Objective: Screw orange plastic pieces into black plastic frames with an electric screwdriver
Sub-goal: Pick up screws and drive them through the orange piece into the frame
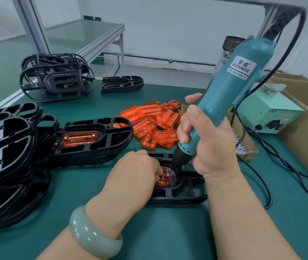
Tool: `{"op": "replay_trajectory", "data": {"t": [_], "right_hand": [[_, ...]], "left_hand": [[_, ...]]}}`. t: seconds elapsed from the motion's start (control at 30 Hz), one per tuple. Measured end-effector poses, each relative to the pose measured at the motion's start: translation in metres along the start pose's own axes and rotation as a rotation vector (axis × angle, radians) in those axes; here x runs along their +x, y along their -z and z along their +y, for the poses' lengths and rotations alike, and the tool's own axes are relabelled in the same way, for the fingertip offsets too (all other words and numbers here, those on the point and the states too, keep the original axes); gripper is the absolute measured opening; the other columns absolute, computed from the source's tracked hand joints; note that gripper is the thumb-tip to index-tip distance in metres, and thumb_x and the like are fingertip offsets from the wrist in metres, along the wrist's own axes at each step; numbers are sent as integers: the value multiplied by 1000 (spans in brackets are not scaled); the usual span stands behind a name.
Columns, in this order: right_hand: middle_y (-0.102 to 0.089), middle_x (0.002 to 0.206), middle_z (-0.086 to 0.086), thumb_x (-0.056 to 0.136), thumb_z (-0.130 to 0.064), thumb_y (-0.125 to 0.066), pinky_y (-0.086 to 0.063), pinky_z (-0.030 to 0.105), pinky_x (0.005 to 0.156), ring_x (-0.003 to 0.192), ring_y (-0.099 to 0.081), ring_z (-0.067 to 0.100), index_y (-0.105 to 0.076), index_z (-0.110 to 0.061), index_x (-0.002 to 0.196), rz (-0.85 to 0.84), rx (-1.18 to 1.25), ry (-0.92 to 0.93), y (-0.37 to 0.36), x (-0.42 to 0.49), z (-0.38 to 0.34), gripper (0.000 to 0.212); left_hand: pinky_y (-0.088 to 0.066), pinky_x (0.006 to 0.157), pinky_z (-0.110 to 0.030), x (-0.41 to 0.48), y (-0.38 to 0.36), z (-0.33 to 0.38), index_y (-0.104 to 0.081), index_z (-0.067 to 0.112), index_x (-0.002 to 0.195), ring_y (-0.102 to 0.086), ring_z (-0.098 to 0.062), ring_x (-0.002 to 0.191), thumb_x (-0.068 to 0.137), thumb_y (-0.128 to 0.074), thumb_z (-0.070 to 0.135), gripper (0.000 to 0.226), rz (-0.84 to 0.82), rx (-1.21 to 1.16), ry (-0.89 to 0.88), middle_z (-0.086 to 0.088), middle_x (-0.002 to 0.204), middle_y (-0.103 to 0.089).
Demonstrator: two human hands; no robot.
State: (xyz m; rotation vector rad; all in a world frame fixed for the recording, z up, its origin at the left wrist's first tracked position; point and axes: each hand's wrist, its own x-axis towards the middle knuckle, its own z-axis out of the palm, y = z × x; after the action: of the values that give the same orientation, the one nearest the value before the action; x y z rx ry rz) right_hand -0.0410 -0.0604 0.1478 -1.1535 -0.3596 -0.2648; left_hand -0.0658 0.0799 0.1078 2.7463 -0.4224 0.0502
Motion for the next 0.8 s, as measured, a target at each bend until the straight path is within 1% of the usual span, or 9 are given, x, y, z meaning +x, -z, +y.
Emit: {"op": "replay_trajectory", "data": {"t": [0.1,0.2,0.23,0.33,0.47,0.5,0.6,0.67,0.8], "right_hand": [[-49,55,-5,83,-11,-58,-38,22,46,40,-43,13,-60,-18,87,-19,0,-4,-3,1,1,8],[-47,52,-6,79,-6,-57,-36,21,46,38,-41,13,-62,-27,70,-7,-36,-11,-6,2,1,24],[-46,52,-6,78,-6,-56,-36,21,46,37,-41,13,-62,-27,69,-2,-42,-15,-6,1,0,24],[-48,53,-6,79,-6,-57,-37,21,46,38,-42,12,-60,-16,86,7,-53,-14,-7,1,0,13],[-49,56,-8,81,-6,-58,-38,21,46,39,-42,12,-60,-14,101,22,-51,5,-8,-1,2,22],[-48,55,-7,81,-6,-57,-38,21,46,39,-42,12,-59,-15,100,20,-45,9,-8,-1,1,21],[-46,52,-7,80,-6,-57,-36,21,45,37,-41,12,-55,-15,83,43,-43,4,-8,0,1,10],[-46,51,-7,79,-6,-57,-35,20,45,37,-41,13,-53,-15,78,52,-68,15,-9,0,2,10],[-48,52,-7,80,-7,-59,-38,20,46,39,-43,13,-56,-15,86,82,-86,33,-10,0,4,11]], "left_hand": [[-43,90,-30,0,0,0,-65,37,114,-48,-14,106,93,-53,32,25,-8,-7,0,7,102,-51],[-42,90,-29,1,1,0,-65,37,114,-48,-14,105,93,-53,32,24,-14,-1,-6,8,100,-50],[-42,89,-29,1,1,0,-65,37,114,-48,-14,105,93,-53,32,24,-18,5,-6,8,99,-49],[-42,89,-28,1,3,0,-65,37,114,-49,-14,106,93,-53,33,24,-28,7,1,8,100,-49],[-43,90,-29,2,6,2,-64,37,116,-48,-15,108,94,-53,33,25,-63,2,17,7,104,-50],[-43,90,-29,2,6,2,-64,37,116,-48,-15,109,94,-52,33,25,-71,8,20,7,104,-49],[-42,90,-29,3,7,4,-64,36,116,-47,-15,109,94,-52,33,25,-76,23,23,7,102,-47],[-42,91,-30,4,8,5,-64,35,117,-47,-16,111,94,-53,33,25,-92,21,41,6,106,-49],[-42,90,-28,3,8,4,-64,36,116,-49,-16,110,93,-53,34,25,-96,35,32,7,102,-47]]}}
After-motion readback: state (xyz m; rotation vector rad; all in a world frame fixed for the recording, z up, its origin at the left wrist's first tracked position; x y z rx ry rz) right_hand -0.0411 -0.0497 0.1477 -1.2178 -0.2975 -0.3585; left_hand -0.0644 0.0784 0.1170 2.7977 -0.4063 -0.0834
